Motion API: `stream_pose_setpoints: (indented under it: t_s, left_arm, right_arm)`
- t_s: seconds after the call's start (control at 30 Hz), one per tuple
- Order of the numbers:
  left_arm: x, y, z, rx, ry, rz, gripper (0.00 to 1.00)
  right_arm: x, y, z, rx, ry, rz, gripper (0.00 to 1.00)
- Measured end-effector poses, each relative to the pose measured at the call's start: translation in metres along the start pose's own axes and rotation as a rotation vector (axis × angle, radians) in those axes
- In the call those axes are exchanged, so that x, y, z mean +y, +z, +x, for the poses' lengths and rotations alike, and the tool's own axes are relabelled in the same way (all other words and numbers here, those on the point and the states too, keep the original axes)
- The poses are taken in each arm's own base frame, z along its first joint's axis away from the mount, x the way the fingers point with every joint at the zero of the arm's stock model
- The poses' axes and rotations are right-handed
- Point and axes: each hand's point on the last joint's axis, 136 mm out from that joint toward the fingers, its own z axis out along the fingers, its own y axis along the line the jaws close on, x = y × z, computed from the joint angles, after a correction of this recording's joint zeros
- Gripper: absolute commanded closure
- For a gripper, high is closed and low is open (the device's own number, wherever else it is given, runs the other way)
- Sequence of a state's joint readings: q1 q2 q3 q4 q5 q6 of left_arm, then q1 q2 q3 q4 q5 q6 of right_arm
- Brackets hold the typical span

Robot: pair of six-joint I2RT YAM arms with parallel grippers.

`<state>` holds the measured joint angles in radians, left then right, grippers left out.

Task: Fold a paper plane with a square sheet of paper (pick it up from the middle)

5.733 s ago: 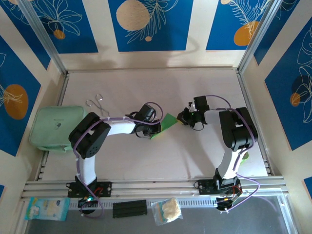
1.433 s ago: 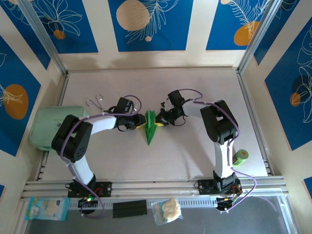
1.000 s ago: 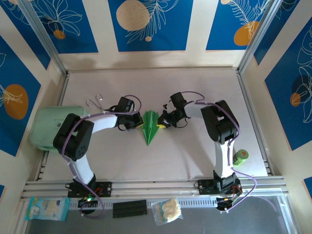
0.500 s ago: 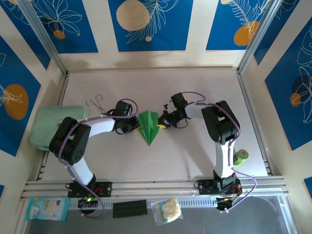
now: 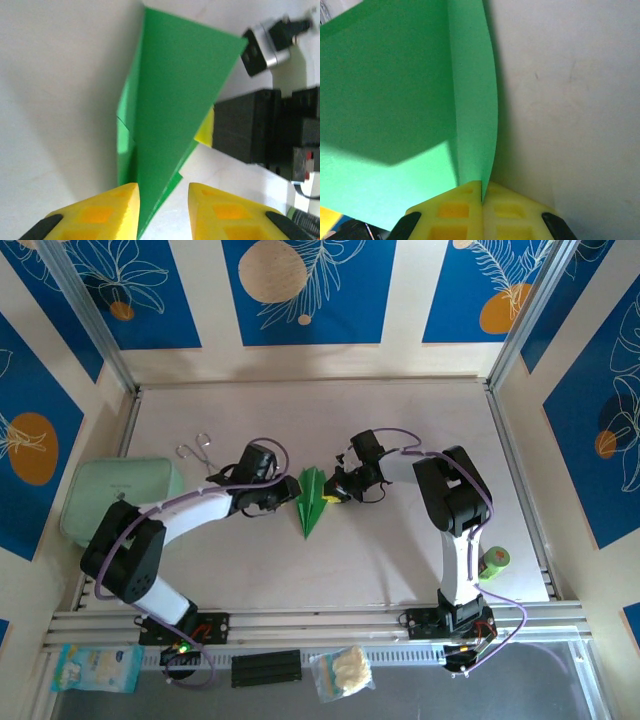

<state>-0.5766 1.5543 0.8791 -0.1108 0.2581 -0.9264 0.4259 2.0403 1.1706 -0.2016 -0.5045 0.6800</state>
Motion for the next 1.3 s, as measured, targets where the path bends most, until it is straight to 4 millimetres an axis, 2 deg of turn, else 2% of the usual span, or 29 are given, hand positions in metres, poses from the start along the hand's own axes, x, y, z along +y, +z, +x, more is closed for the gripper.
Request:
stream_pose_setpoints:
  t_s: [0.17,0.37,0.87,1.1,1.3]
  left_arm:
    - [0.006,0.018,0.016,0.057,0.023,-0.033,0.68]
    - [0.010,0.030,0.018,0.082,0.020,-0.050,0.69]
    - [-0.002,0.032,0.024,0.113,0.032,0.005,0.70]
    - [0.000,0.033,0.037,0.157,0.081,-0.025,0.69]
    - [-0.006,0.037,0.041,0.182,0.136,-0.045,0.69]
  right_arm:
    - [0.000,0.000,0.000,0.001,0.000,0.000,0.98]
    - [0.000,0.000,0.000,0.000,0.000,0.000,0.98]
    - [0.000,0.000,0.000,0.000,0.001,0.000,0.98]
    - [0.000,0.000,0.000,0.005,0.006,0.003,0.98]
    - [0.000,0.000,0.000,0.007,0.009,0.004,0.98]
